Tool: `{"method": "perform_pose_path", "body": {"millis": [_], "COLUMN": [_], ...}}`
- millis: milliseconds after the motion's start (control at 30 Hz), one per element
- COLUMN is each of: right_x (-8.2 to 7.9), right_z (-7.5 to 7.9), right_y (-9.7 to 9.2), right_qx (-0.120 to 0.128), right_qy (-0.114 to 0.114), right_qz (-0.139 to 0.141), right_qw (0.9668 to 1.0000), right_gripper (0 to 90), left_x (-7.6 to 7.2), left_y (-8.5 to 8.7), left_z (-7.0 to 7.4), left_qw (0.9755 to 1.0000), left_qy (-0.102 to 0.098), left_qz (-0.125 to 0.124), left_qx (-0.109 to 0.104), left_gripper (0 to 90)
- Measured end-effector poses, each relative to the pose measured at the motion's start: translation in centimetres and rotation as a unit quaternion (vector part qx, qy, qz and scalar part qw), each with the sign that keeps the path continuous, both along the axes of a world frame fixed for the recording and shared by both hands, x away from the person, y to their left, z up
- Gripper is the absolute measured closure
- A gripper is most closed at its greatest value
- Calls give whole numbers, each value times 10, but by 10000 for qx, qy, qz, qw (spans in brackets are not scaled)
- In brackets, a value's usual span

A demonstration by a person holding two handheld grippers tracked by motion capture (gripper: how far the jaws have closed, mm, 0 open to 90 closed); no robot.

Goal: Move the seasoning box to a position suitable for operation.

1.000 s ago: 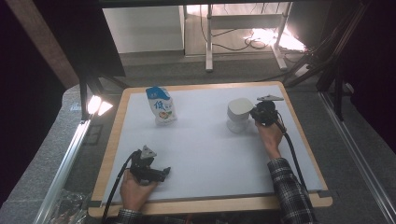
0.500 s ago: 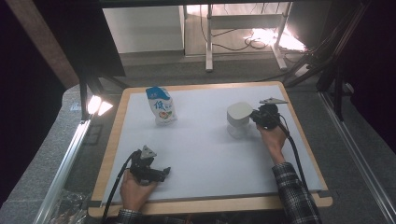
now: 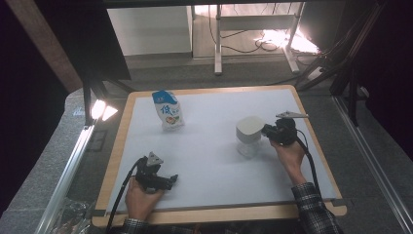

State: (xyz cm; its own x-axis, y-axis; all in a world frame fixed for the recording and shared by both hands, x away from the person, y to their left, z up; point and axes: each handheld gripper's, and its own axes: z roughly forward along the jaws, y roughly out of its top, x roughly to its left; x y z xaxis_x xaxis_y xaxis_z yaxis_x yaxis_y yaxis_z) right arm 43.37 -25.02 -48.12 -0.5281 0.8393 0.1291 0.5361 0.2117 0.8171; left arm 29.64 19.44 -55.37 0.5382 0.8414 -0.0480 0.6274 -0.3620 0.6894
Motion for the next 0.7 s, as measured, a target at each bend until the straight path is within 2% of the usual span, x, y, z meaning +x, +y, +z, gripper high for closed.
{"method": "perform_pose_path", "body": {"millis": [233,500,567,700], "right_x": [-26,-44,-49,-58], "right_z": [0,-6,-9,-15], "right_y": [-1,-4,-5,-10], "right_qx": [217,181,123,188], "right_qy": [115,71,12,-144], "right_qz": [116,76,54,19], "right_qw": [9996,9998,9999,9997], "right_gripper": [771,769,768,769], "left_x": [0,0,0,0], "left_y": [0,0,0,0], "left_z": [0,0,0,0], "left_qw": [10000,10000,10000,10000], "left_qy": [3,3,4,13], "left_qz": [5,4,4,0], "left_qx": [0,1,-1,-2], "left_gripper": [0,0,0,0]}}
